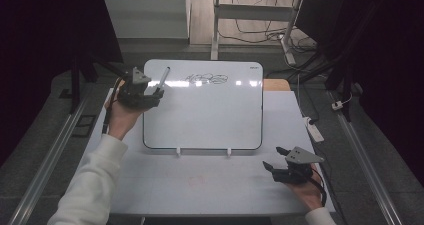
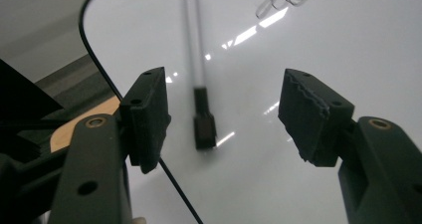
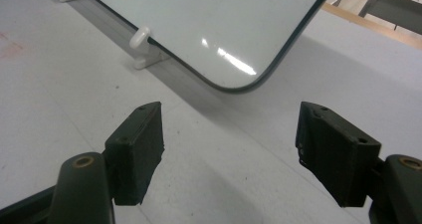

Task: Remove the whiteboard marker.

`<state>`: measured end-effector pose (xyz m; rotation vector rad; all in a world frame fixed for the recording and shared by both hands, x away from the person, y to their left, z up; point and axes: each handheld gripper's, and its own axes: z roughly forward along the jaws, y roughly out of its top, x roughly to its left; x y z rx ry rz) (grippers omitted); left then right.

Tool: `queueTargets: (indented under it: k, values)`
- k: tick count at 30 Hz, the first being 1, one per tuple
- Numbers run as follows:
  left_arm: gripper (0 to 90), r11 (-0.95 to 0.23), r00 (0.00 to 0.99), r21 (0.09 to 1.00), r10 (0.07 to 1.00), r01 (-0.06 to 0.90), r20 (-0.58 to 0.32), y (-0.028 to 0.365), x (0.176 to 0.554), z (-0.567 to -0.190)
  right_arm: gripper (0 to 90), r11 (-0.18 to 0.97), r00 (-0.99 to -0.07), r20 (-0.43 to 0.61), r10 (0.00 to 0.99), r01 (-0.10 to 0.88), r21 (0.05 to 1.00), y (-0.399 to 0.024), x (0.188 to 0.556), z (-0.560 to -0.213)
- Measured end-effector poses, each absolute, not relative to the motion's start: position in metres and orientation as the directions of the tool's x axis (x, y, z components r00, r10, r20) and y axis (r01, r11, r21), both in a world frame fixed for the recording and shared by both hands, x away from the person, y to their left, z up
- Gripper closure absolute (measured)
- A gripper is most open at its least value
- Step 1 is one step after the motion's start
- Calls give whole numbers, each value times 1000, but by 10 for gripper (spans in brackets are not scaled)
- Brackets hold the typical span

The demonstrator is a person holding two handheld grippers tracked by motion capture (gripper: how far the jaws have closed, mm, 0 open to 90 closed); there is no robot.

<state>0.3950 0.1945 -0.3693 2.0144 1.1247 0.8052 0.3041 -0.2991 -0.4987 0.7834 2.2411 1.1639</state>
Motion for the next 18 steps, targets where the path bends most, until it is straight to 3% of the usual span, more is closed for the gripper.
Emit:
queueTargets:
  k: [6,18]
  values:
    - [423,-379,405,804,894,457,192,188,425,-365,270,460,-703,-150,695,275,844,-304,301,-499]
    - [607,-460,392,755,873,468,289,171,461,-368,273,473,-713,-154,684,273,838,-298,302,-500]
